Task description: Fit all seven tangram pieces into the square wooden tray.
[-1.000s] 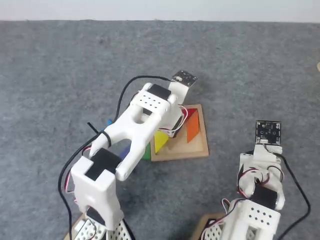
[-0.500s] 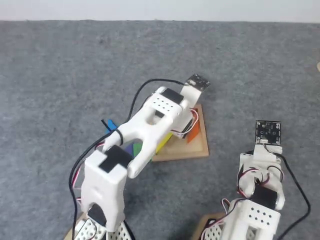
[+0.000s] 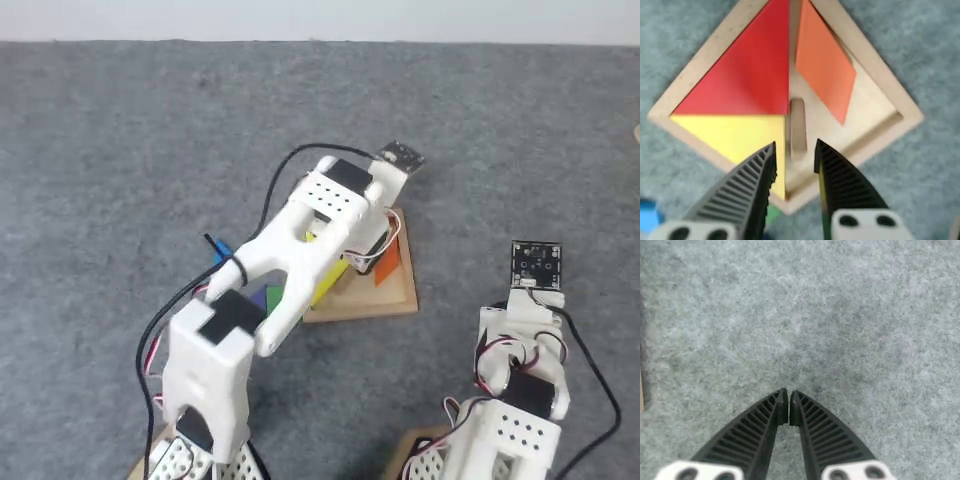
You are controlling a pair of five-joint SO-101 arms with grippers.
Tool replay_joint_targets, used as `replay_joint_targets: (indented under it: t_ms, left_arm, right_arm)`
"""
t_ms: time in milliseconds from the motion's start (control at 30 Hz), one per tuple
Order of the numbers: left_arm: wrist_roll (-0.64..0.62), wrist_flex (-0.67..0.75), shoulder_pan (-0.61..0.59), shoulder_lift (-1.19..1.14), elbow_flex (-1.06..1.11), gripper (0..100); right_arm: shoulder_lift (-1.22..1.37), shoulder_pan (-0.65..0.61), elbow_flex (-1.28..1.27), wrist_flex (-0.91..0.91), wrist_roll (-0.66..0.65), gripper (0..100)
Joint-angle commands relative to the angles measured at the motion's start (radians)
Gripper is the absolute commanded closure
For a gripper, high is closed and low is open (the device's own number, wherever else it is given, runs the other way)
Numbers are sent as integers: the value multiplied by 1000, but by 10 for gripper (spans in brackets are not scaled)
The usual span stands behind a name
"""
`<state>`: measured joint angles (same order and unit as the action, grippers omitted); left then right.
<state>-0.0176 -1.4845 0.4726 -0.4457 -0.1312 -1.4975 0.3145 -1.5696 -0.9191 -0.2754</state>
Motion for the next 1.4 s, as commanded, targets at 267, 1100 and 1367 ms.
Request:
replay_joint_targets:
  t_ms: [267,1100,1367]
  left_arm:
    - [66,81,-60,137,140,878]
    - [68,123,130,189,254,878]
    - [107,161,68,60,189,878]
  right_arm:
    - [-16,-5,32,10,-14,976]
    - [-16,-5,32,10,-14,976]
    - [-16,-5,32,10,-14,976]
